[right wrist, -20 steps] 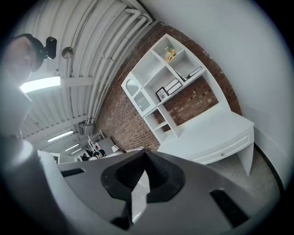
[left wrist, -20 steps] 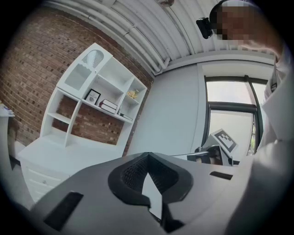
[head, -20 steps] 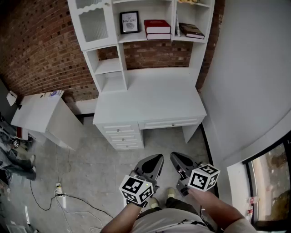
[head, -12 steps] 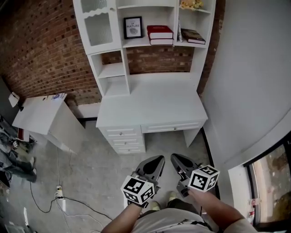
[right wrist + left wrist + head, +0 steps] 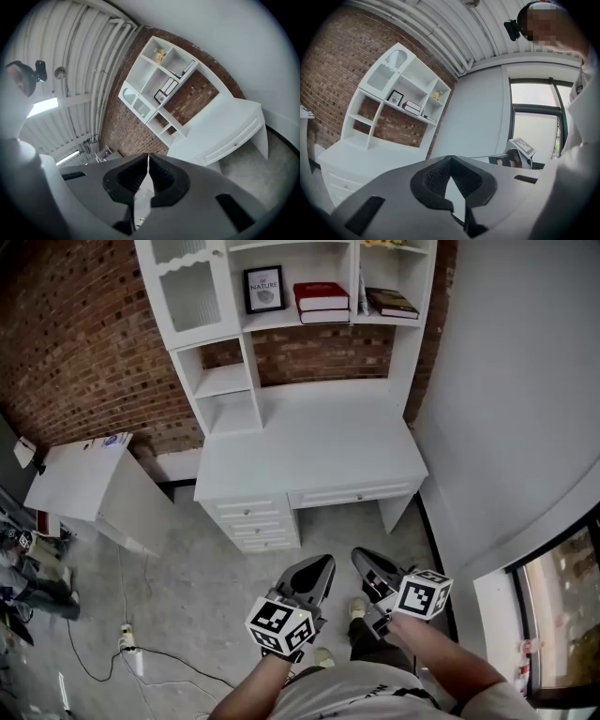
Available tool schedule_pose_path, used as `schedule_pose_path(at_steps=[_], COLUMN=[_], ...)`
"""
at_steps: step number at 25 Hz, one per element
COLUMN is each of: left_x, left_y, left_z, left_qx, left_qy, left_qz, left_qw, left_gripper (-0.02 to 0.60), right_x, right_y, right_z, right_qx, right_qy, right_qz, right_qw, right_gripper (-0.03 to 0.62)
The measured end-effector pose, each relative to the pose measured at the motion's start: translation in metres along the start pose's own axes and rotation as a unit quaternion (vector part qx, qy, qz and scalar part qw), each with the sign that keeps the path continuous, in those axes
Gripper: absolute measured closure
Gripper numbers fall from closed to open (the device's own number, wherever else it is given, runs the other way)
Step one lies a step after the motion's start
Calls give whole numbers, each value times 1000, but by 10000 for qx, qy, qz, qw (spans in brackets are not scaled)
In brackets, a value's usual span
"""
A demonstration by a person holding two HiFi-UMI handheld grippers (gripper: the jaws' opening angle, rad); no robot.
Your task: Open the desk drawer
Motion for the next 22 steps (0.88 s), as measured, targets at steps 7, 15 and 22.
schedule_pose_path(at_steps=[7,15,22], left_x=[52,140,227], left_y=[-24,-55,-98], left_z=[-28,-77,-112], left_qx=[-23,-160,-279], left_qy=[61,359,481], left_qz=[-97,-481,-866], left_qw=[9999,9981,9947], left_gripper=[569,569,569], right_x=[26,77,125], right_y=[46,109,147], right_z=[94,220,320], right_qx=[308,461,503], right_qy=[-523,-1162,-1509], right_qz=[38,-293,-633], right_qw=[9981,9917,9852], right_gripper=[574,572,560])
Point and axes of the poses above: the fingertips, and each gripper's own axes: x forward along the fingers, z to its right, y out of its top, the point moved 3 cm from there along -x, backward along the fingers, and after that the axes turned 14 degrees about x, right-handed, at the moved point
